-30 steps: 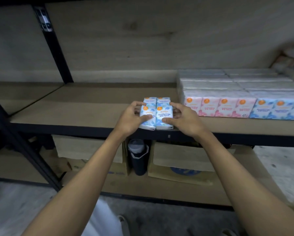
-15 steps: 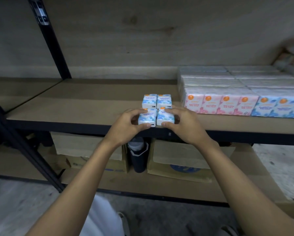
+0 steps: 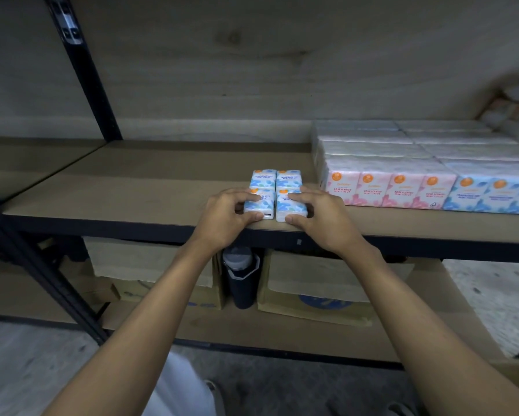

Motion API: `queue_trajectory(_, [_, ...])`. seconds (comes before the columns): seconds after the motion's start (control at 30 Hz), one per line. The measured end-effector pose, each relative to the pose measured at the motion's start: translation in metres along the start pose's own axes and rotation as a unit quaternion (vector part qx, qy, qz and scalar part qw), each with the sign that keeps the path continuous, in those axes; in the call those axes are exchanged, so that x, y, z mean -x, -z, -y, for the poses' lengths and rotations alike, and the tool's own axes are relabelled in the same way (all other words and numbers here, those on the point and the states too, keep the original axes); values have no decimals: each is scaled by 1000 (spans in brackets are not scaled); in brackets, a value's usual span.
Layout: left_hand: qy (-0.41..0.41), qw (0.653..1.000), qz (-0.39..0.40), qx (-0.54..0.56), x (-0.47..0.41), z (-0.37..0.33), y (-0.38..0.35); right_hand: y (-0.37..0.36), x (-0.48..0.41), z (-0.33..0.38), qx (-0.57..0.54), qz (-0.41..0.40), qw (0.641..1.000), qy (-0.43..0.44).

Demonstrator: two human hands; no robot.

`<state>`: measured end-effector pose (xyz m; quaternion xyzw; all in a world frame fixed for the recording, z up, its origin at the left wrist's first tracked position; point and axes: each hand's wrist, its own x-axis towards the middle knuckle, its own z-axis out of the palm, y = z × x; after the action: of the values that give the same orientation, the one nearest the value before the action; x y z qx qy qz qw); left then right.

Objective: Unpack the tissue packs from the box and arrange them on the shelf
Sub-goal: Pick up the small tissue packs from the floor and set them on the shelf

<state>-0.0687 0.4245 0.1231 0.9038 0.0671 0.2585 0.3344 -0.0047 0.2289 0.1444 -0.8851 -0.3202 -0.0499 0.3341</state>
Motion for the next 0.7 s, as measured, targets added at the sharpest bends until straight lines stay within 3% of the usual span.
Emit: queue_trajectory(0.7, [15,998,4,58,-8,10,-3,-3,-7,0,-15,-11,1000,2])
